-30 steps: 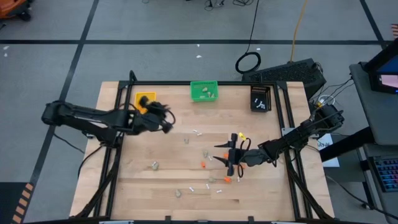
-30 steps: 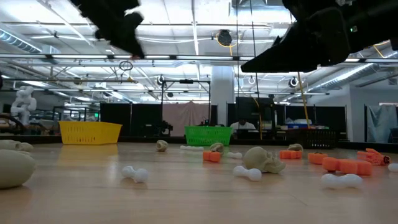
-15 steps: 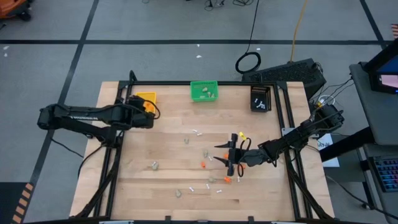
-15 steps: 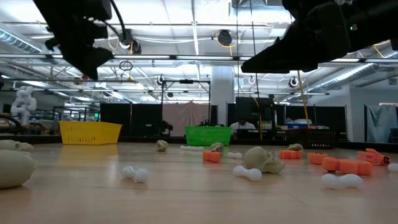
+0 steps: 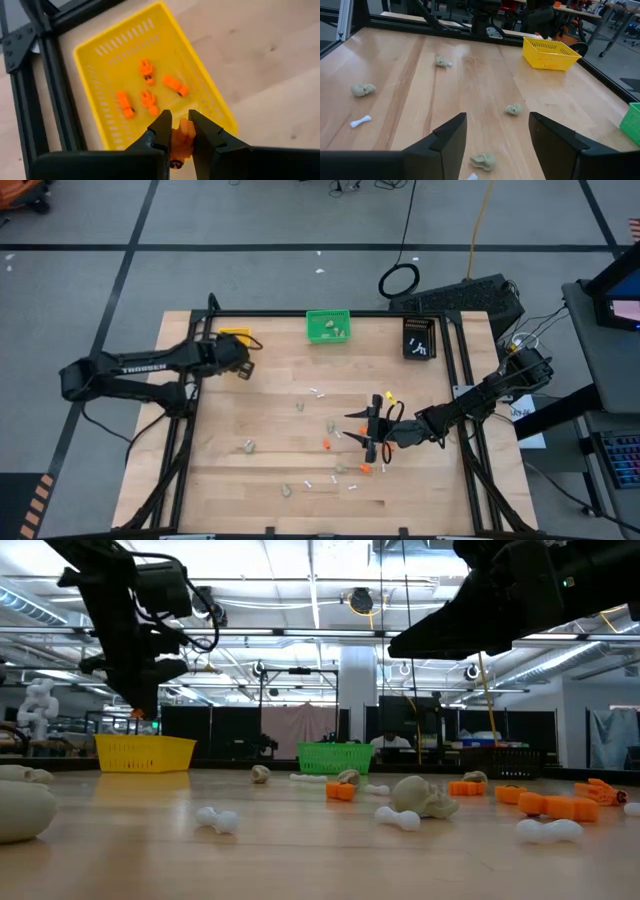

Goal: Sort Halloween decoration
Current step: Put the orange skeleton toy into the yellow bin

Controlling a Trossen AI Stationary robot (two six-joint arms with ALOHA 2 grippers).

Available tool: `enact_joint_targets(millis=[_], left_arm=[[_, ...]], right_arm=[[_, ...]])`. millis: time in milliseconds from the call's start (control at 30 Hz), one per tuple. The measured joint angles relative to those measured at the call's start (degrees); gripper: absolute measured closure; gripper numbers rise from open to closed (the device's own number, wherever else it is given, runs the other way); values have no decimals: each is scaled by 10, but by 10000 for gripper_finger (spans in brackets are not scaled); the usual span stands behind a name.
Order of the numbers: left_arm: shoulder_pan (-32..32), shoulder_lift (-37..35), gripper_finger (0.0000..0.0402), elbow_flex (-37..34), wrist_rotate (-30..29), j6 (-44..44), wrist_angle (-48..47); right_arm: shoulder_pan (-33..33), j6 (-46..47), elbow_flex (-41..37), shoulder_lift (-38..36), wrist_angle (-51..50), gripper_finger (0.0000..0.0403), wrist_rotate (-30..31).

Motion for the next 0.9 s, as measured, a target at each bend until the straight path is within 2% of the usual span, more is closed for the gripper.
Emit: enact_joint_targets(millis=[300,400,633,900], left_arm=[[119,15,359,0,77,75,59],[143,32,359,0,84,78,66],[156,73,359,0,96,122,129],[156,100,358,0,97,119,132]], right_arm=[[0,0,0,0,0,204,0],[0,0,0,0,0,204,0],[0,5,0,0,-13,204,0],[0,6,0,0,-17,204,0]])
